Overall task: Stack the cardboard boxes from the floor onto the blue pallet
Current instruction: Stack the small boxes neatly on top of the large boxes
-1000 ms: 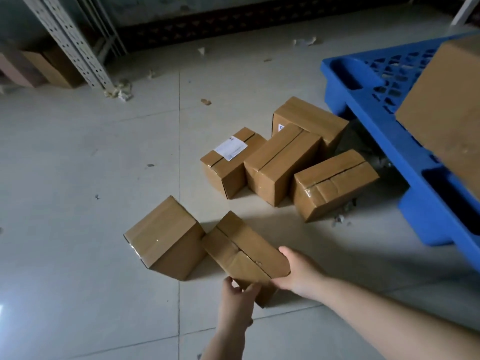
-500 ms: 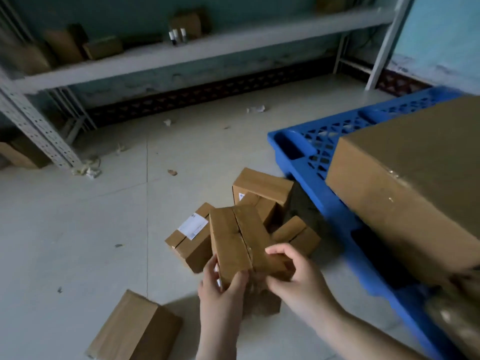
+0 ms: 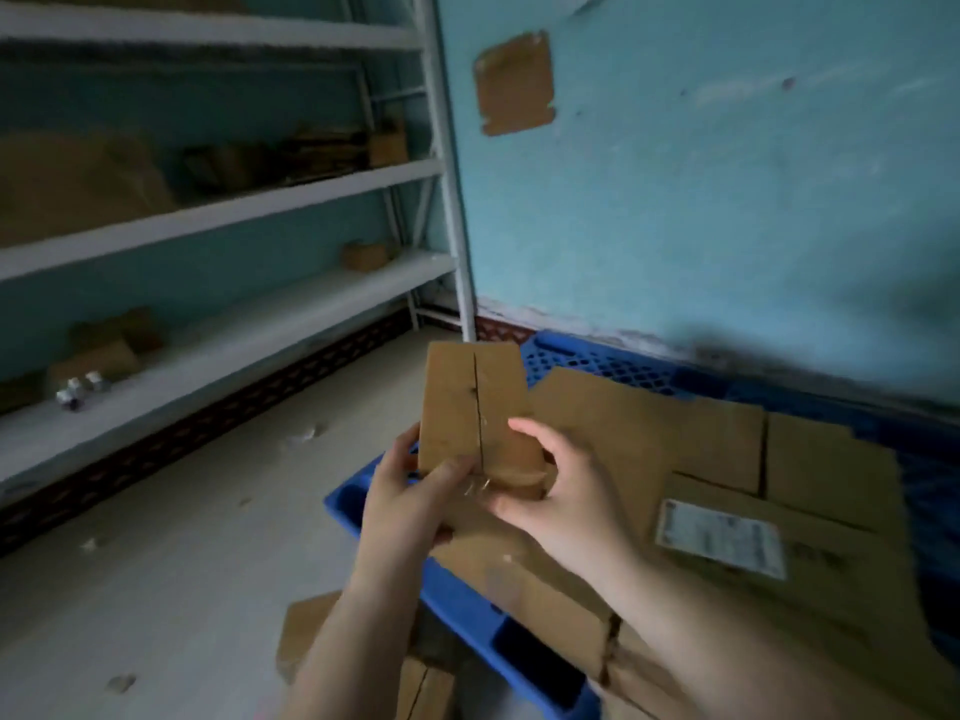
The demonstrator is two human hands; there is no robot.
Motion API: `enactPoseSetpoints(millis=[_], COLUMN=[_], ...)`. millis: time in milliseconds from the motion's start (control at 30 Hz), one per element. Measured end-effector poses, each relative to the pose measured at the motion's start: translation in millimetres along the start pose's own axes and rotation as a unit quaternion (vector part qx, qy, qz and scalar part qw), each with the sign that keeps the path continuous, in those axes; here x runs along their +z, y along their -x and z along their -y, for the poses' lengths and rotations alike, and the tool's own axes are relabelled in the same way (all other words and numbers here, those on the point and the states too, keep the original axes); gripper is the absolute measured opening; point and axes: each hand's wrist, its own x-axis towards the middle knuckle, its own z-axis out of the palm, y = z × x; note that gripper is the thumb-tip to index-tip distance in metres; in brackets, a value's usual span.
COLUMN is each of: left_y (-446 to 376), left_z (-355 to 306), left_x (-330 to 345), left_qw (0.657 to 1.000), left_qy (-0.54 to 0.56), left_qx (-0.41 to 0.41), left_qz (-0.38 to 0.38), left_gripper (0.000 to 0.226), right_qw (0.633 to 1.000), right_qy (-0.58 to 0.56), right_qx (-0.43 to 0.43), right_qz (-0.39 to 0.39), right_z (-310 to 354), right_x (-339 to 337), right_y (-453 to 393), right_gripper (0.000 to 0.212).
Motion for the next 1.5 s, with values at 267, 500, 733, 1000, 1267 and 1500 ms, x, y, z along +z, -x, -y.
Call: enactPoseSetpoints(millis=[267, 500, 733, 1000, 1267, 1500], left_y=[-66.7, -149.5, -218.5, -212.6, -211.9, -183.5], left_z=[-26.2, 13.3, 97.7, 128.7, 111.8, 111.0], left_x=[150.9, 199.3, 228.7, 228.7, 176.6, 8.5], left_qw=[0.993, 0.981, 0.951, 0.926, 0.962, 0.994], left_qy=[-0.044, -0.081, -0.106, -0.076, -0.070, -0.075], left_qx=[0.011, -0.032, -0.121, -0.096, -0.004, 0.045], left_qz=[0.109, 0.175, 0.262, 0.357, 0.265, 0.070], left_gripper=[0.048, 0.057, 0.060, 0.053, 0.053, 0.048], right_qw=[0.988, 0.974, 0.901, 0.777, 0.893, 0.996], right_qy=[0.064, 0.105, 0.294, 0.487, 0.390, -0.048], right_qx=[0.034, 0.102, 0.272, 0.390, 0.161, 0.025], right_qz=[-0.136, -0.172, -0.168, -0.092, -0.158, -0.077], right_z=[-61.8, -134.8, -209.3, -224.4, -206.5, -127.4], right_x=[-102.6, -92.9, -53.9, -37.7, -22.8, 113.8], right_y=[-65.5, -123.7, -142.4, -144.8, -159.4, -143.2], right_gripper=[0.062, 0.060, 0.062, 0.031, 0.067, 0.067])
